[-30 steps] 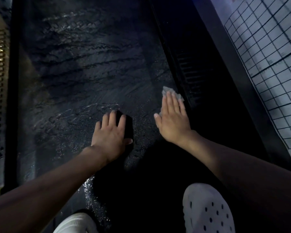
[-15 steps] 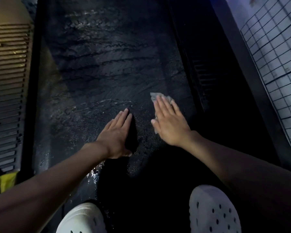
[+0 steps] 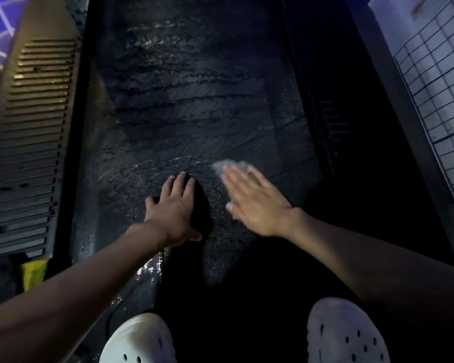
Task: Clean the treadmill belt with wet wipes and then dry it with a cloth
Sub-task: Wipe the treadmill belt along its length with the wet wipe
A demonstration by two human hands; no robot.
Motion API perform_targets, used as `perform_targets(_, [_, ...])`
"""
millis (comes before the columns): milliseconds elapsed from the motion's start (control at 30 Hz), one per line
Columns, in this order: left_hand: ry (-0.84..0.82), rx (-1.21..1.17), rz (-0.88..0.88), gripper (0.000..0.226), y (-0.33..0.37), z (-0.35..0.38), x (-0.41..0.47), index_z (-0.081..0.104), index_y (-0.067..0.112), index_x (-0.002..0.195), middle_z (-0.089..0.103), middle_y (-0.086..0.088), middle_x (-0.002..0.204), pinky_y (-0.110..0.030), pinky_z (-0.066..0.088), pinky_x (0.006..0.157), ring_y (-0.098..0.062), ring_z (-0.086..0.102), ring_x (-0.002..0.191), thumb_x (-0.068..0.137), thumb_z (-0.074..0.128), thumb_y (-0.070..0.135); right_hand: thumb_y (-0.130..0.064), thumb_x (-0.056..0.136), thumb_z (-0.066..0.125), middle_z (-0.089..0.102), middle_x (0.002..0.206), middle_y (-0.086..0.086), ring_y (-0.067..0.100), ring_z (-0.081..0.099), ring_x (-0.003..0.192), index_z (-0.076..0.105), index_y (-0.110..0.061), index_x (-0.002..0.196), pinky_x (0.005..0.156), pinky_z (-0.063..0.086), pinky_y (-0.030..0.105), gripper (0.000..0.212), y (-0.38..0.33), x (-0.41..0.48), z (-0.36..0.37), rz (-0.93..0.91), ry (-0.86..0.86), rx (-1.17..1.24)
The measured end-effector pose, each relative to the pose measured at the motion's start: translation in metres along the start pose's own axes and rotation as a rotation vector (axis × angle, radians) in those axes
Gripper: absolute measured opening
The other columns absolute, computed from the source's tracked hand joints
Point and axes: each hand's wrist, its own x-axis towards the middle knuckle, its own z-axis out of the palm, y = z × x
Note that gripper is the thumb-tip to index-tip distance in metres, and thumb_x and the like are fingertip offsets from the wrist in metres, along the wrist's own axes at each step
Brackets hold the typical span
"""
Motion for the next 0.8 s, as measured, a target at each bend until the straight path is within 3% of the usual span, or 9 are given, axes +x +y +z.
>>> perform_targets(67, [0.027, -0.020, -0.014, 0.135, -0.005, 0.004, -0.002, -0.008, 0.022, 0.154, -0.018, -0.003, 0.161, -0.056, 0.021, 0.113, -0.024, -0.010, 0.149, 0.060, 0.084, 0.054, -0.047, 0.103, 0.005, -0.020, 0.163, 0.013, 0.023, -0.024, 0.149, -0.015, -0.006, 0.153, 0.121, -0.014, 0.044, 0.068, 0.000, 0.007, -0.008, 0.212, 0.003, 0.045])
perform_targets(100, [0.044, -0.034, -0.038, 0.136, -0.008, 0.007, -0.002, -0.009, 0.021, 0.154, -0.019, -0.007, 0.160, -0.054, 0.018, 0.115, -0.026, -0.011, 0.149, 0.060, 0.084, 0.056, -0.047, 0.103, 0.006, -0.020, 0.162, 0.014, 0.025, -0.024, 0.149, -0.014, -0.004, 0.153, 0.122, -0.013, 0.044, 0.068, -0.006, 0.009, -0.006, 0.207, 0.020, 0.067])
perform_targets(233, [0.034, -0.063, -0.108, 0.144, -0.018, 0.010, -0.003, -0.017, 0.017, 0.153, -0.024, -0.021, 0.157, -0.047, 0.007, 0.120, -0.036, -0.018, 0.147, 0.057, 0.076, 0.072, -0.048, 0.104, 0.005, -0.014, 0.164, 0.010, 0.022, -0.020, 0.150, -0.010, -0.008, 0.154, 0.123, -0.009, 0.044, 0.066, -0.018, 0.004, 0.001, -0.186, -0.004, -0.002])
perform_targets(367, [0.005, -0.039, -0.079, 0.142, -0.021, 0.006, -0.001, -0.016, 0.015, 0.153, -0.020, -0.023, 0.158, -0.048, 0.010, 0.120, -0.038, -0.015, 0.147, 0.060, 0.078, 0.067, -0.047, 0.104, 0.005, -0.020, 0.163, 0.013, 0.025, -0.024, 0.149, -0.017, -0.006, 0.152, 0.122, -0.012, 0.046, 0.067, -0.011, 0.026, -0.013, 0.170, 0.001, 0.060])
perform_targets(500, [0.004, -0.069, -0.072, 0.134, -0.026, 0.003, 0.001, -0.013, 0.013, 0.153, -0.018, -0.021, 0.159, -0.047, 0.013, 0.119, -0.036, -0.012, 0.148, 0.067, 0.084, 0.045, -0.048, 0.104, 0.008, -0.020, 0.162, 0.010, 0.022, -0.023, 0.149, -0.014, -0.007, 0.153, 0.122, -0.012, 0.044, 0.067, -0.039, 0.019, -0.006, -0.186, -0.028, -0.004])
perform_targets(533, [0.018, -0.071, -0.067, 0.133, -0.028, 0.004, 0.000, -0.012, 0.009, 0.153, -0.018, -0.020, 0.159, -0.046, 0.012, 0.120, -0.035, -0.012, 0.148, 0.068, 0.084, 0.045, -0.047, 0.105, 0.008, -0.020, 0.162, 0.008, 0.021, -0.023, 0.149, -0.014, -0.008, 0.154, 0.122, -0.012, 0.044, 0.066, -0.031, 0.023, -0.008, -0.175, -0.022, -0.022])
perform_targets(633, [0.049, -0.051, -0.117, 0.133, -0.034, 0.010, -0.005, -0.010, 0.003, 0.152, -0.018, -0.020, 0.159, -0.046, 0.009, 0.121, -0.036, -0.013, 0.148, 0.068, 0.079, 0.056, -0.046, 0.105, 0.005, -0.023, 0.162, 0.011, 0.022, -0.026, 0.148, -0.017, -0.007, 0.153, 0.121, -0.013, 0.045, 0.066, -0.021, 0.039, -0.017, 0.161, -0.021, 0.040])
perform_targets(667, [0.055, -0.056, -0.161, 0.135, -0.036, 0.011, -0.006, -0.010, 0.005, 0.152, -0.018, -0.022, 0.159, -0.049, 0.009, 0.119, -0.039, -0.013, 0.147, 0.066, 0.077, 0.061, -0.047, 0.104, 0.004, -0.024, 0.161, 0.013, 0.024, -0.027, 0.147, -0.018, -0.006, 0.152, 0.121, -0.013, 0.046, 0.067, -0.026, 0.040, -0.016, 0.165, -0.018, 0.061])
perform_targets(800, [0.061, -0.129, -0.234, 0.143, -0.042, 0.011, -0.009, -0.009, 0.010, 0.152, -0.013, -0.022, 0.159, -0.053, 0.010, 0.118, -0.040, -0.010, 0.148, 0.056, 0.076, 0.073, -0.047, 0.105, 0.006, -0.024, 0.162, 0.009, 0.021, -0.027, 0.148, -0.017, -0.009, 0.153, 0.121, -0.014, 0.045, 0.065, -0.036, 0.035, -0.014, -0.249, -0.069, -0.016])
